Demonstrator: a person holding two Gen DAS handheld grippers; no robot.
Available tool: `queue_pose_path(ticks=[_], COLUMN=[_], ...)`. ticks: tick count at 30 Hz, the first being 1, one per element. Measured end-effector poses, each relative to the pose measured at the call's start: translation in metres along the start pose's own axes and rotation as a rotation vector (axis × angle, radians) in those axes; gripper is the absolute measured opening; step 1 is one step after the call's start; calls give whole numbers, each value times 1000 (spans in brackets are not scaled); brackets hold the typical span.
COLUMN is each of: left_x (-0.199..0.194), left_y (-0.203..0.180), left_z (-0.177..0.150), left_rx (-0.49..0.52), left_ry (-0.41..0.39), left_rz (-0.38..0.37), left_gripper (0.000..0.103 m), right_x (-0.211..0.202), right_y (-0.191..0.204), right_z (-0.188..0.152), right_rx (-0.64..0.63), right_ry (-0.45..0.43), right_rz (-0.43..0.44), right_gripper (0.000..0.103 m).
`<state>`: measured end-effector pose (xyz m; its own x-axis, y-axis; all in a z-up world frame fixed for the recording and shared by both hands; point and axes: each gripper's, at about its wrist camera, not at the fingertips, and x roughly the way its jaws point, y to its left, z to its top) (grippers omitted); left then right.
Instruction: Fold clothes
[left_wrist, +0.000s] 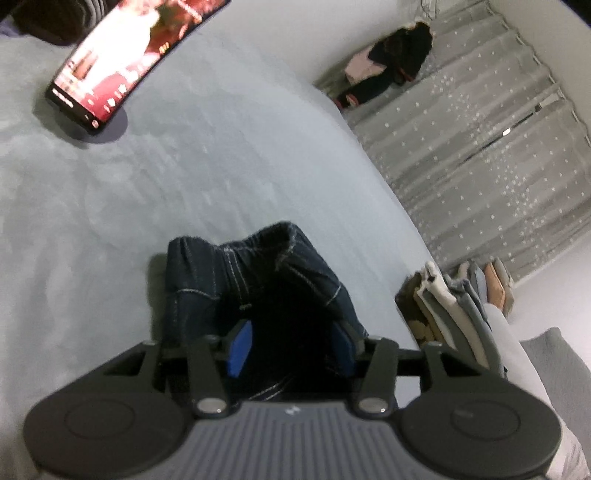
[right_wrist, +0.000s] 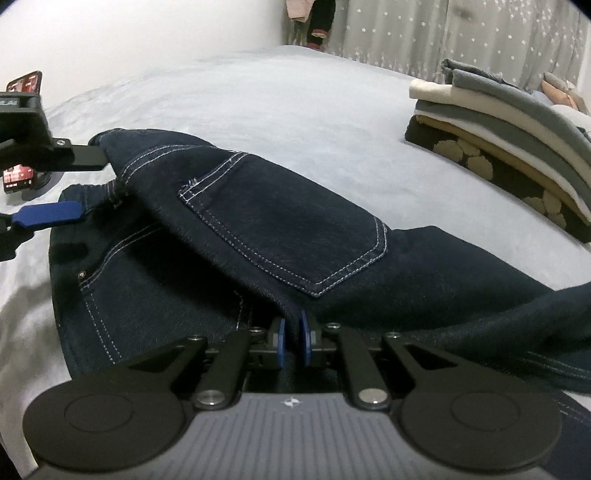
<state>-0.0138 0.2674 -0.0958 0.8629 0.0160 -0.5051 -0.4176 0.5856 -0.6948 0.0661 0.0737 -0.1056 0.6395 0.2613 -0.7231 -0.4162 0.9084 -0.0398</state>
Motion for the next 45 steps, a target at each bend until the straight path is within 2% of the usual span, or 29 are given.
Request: queue_pose_path(ticks=[1, 4, 6, 12, 15, 18, 20, 21, 23, 27, 32, 37, 39, 41, 43, 45], left_x=[-4, -8, -1, 24, 29, 30, 31, 31, 32, 33, 32, 31, 30, 29, 28, 28], left_y=[-1, -14, -21, -19, -21, -23, -24, -24, -24, -25, -29, -27, -26, -25, -22, -19], left_z=[-3, -15, -19, -22, -21, -18, -16, -15, -14, -14, -14, -12, -10, -5, 1, 8], left_rx=[-5, 39, 75, 29, 23, 31, 25, 21, 19, 28, 51, 56, 58, 61, 57, 64], left_ry=[-31, -71, -48, 29, 20, 2, 4, 6, 7, 1, -11, -16, -16, -24, -20, 0], left_rz=[6, 9, 8, 48, 49, 44, 42, 42, 47, 53, 69, 108, 121, 133, 126, 101], left_gripper=[64, 65, 65, 64, 55, 47, 43, 42, 38, 37, 33, 31, 30, 26, 20, 17], right_x=[0, 0, -1, -7, -16, -36, -52, -59, -70, -73, -58, -30, -26, -26, -34, -49], right_y=[0, 2, 2, -7, -14, -24, -35, -43, -60, -98, -137, -155, -163, -173, -174, -168], right_z=[0, -1, -1, -5, -6, -8, -12, -14, -17, -17, -10, -2, -4, -9, -15, -17], right_rx=[4, 9, 9, 81, 130, 183, 235, 264, 322, 485, 724, 808, 837, 863, 866, 840], right_ry=[1, 1, -3, -29, -48, -79, -96, -106, -119, -94, -71, -30, -43, -65, -100, -161], right_rz=[-1, -6, -8, 27, 64, 109, 106, 88, 52, -6, 28, -102, -142, -146, -141, -149], right_gripper=[11, 11, 12, 12, 14, 24, 50, 53, 55, 55, 56, 55, 46, 19, 13, 12])
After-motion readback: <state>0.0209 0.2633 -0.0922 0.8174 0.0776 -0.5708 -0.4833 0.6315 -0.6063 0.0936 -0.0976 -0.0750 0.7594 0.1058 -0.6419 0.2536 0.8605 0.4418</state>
